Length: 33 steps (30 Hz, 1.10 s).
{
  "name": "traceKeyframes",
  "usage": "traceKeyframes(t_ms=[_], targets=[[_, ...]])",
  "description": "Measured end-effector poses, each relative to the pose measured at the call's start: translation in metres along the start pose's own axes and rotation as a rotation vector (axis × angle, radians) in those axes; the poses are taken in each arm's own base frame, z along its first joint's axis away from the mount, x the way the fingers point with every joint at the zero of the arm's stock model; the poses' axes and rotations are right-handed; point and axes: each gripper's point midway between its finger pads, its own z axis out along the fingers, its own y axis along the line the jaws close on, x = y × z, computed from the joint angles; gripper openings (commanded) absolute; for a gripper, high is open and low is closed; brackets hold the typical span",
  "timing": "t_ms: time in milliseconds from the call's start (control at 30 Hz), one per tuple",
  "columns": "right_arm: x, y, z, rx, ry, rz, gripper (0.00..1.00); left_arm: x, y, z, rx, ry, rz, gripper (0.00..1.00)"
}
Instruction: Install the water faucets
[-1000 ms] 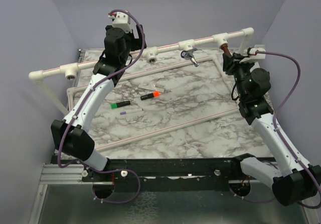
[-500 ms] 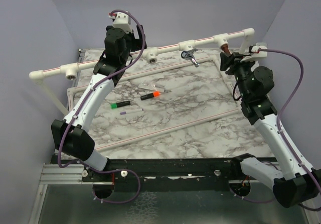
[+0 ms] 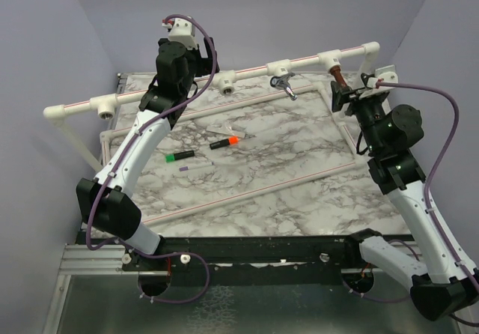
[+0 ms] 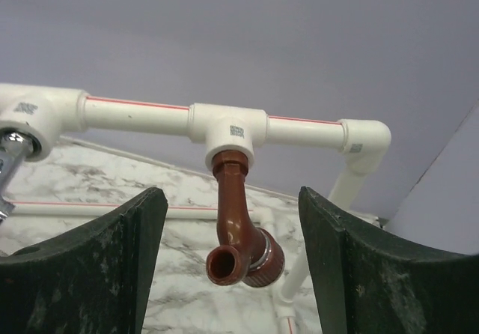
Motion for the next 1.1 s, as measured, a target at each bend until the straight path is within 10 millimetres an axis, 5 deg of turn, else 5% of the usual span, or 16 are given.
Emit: traceKeyframes(t_ms=[200, 567, 800, 1100], targets=[[0.027, 0.000, -0.002, -0.013, 0.063, -0.112, 0.74, 0.000, 0.000, 0.000, 0.002, 0.000, 0.000, 0.93], [0.059, -0.006, 0.008, 0.029, 0.147, -0.153, 0.47, 0.000, 0.000, 0.000, 0.003, 0.000, 0.000, 0.93], [0.067, -0.011, 0.013, 0.060, 0.172, -0.190, 0.01, 0.000, -0.001, 0.000, 0.005, -0.002, -0.002, 0.93], [0.066, -0.009, 0.011, 0.065, 0.164, -0.136, 0.01, -0.001, -0.002, 0.000, 0.008, -0.005, -0.005, 0.93]])
